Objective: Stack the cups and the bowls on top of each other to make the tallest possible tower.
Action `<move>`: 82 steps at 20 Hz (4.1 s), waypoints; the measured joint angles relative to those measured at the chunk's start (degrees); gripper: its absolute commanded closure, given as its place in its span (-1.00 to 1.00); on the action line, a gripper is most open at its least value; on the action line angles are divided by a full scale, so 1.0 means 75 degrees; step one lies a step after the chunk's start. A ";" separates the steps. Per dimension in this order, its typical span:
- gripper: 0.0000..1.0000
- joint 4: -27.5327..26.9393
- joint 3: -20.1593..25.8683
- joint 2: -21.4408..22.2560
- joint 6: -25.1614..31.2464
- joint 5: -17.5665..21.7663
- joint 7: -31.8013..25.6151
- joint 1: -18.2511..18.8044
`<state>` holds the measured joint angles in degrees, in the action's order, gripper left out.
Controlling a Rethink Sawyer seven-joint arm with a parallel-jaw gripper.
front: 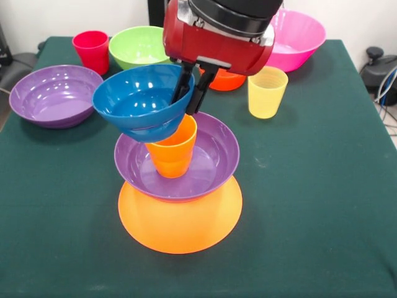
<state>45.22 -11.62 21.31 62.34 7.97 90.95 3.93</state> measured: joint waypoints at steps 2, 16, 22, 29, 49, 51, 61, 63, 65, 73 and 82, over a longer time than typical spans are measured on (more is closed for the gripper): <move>1.00 0.0243 -0.0002 0.0068 -0.0166 -0.0040 0.0074 -0.0002; 1.00 0.1361 -0.0244 0.0301 -0.0775 -0.0142 0.0590 -0.0207; 1.00 0.1435 -0.0248 0.0284 -0.0998 -0.0183 0.0760 -0.0257; 1.00 0.1435 -0.0250 0.0249 -0.1202 -0.0231 0.0782 -0.0264; 1.00 0.1446 -0.0503 0.0216 -0.1386 -0.0232 0.0782 -0.0563; 1.00 0.1446 -0.0550 0.0207 -0.1391 -0.0232 0.0786 -0.0599; 1.00 0.1462 -0.0816 0.0163 -0.1779 -0.0221 0.1061 -0.0679; 1.00 0.1476 -0.0874 0.0155 -0.1891 -0.0220 0.1163 -0.0693; 1.00 0.1492 -0.0940 0.0133 -0.2066 -0.0218 0.1284 -0.0702; 1.00 0.1643 -0.1046 -0.0039 -0.2395 -0.0220 0.1533 -0.0705; 1.00 0.2057 -0.1052 -0.0009 -0.2395 -0.0224 0.1533 -0.0718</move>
<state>60.65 -19.51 21.25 44.37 6.28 102.45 -1.45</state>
